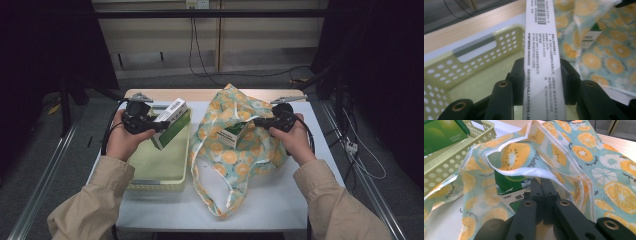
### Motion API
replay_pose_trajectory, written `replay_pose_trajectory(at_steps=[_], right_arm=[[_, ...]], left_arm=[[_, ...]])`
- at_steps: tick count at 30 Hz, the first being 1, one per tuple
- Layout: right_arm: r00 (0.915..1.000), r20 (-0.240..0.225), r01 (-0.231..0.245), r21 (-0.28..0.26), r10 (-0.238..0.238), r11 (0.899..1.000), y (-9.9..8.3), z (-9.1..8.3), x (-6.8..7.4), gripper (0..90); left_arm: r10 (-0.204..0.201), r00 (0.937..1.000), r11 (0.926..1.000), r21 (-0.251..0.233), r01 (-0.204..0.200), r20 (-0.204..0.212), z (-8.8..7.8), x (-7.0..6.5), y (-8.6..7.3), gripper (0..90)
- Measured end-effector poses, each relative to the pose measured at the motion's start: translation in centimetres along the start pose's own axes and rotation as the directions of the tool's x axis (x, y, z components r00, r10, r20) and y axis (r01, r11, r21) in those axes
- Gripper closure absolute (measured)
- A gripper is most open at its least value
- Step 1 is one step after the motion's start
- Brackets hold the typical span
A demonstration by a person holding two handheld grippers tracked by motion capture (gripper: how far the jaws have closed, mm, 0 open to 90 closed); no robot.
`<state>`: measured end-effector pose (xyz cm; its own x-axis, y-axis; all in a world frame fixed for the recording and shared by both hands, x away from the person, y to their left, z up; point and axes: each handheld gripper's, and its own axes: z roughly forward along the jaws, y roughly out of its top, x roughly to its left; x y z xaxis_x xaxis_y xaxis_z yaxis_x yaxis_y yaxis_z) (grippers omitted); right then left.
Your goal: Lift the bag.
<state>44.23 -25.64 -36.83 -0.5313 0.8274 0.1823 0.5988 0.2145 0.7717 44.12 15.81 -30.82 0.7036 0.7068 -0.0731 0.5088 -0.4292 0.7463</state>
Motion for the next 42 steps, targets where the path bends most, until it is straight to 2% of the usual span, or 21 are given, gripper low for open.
replay_pose_trajectory(at_steps=[1, 2, 3, 10, 15, 21, 28, 29, 30, 32, 36, 41, 42], right_arm=[[1.0, 0.0, 0.005, 0.002, -0.005, 1.0, 0.0, 0.0, 0.0, 90.0], [1.0, -0.001, 0.005, 0.002, -0.005, 1.0, 0.0, 0.0, 0.1, 90.0], [1.0, -0.001, 0.007, 0.003, -0.007, 1.0, 0.0, 0.0, 0.1, 90.0], [1.0, -0.001, 0.006, -0.002, -0.006, 1.0, 0.1, 0.0, 0.1, 90.0], [1.0, -0.002, 0.004, 0.0, -0.004, 1.0, 0.2, -0.1, 0.1, 90.0], [1.0, -0.003, 0.006, -0.007, -0.006, 1.0, 0.4, -0.3, 0.1, 90.0], [1.0, 0.0, 0.008, -0.007, -0.008, 1.0, 0.5, -0.5, 0.2, 90.0], [1.0, 0.001, 0.01, -0.008, -0.01, 1.0, 0.5, -0.5, 0.2, 90.0], [0.9999, -0.001, 0.01, -0.01, -0.01, 1.0, 0.6, -0.6, 0.2, 90.0], [0.9999, 0.001, 0.011, -0.013, -0.011, 1.0, 0.7, -0.7, 0.3, 90.0], [0.9999, -0.003, 0.012, -0.024, -0.012, 1.0, 1.1, -1.0, 0.5, 90.0], [0.9999, -0.003, 0.013, -0.023, -0.013, 1.0, 1.2, -1.2, 0.6, 90.0], [0.9999, -0.002, 0.013, -0.023, -0.013, 1.0, 1.2, -1.2, 0.5, 90.0]], left_arm=[[0.014, 0.9999, 0.9999, 0.004, -0.014, -0.009, -0.1, -0.3, 0.3, 62.3], [0.013, 0.9998, 0.9999, -0.003, -0.013, 0.013, -0.1, -0.6, 0.6, 62.3], [0.035, 0.9991, 0.9994, 0.003, -0.035, 0.022, -0.2, -0.8, 0.9, 62.3], [0.076, 0.993, 0.9971, -0.011, -0.075, 0.091, 0.0, -3.5, 2.2, 62.3], [0.103, 0.9843, 0.9946, -0.015, -0.102, 0.143, 0.7, -5.6, 2.6, 62.3], [0.153, 0.9691, 0.9879, -0.003, -0.155, 0.193, 1.8, -8.1, 2.8, 62.3], [0.167, 0.956, 0.984, 0.02, -0.177, 0.241, 4.1, -10.4, 2.4, 62.3], [0.17, 0.9617, 0.9835, 0.023, -0.179, 0.215, 4.4, -10.9, 2.4, 62.2], [0.171, 0.9531, 0.9832, 0.02, -0.181, 0.25, 4.8, -11.2, 2.4, 62.3], [0.171, 0.9466, 0.9828, 0.021, -0.184, 0.273, 5.7, -12.0, 2.4, 62.3], [0.184, 0.9399, 0.9789, 0.034, -0.201, 0.288, 7.2, -13.1, 2.5, 62.3], [0.158, 0.9419, 0.9838, 0.034, -0.176, 0.296, 9.0, -13.9, 2.6, 62.3], [0.156, 0.9442, 0.984, 0.039, -0.174, 0.29, 9.3, -14.0, 2.6, 62.2]])
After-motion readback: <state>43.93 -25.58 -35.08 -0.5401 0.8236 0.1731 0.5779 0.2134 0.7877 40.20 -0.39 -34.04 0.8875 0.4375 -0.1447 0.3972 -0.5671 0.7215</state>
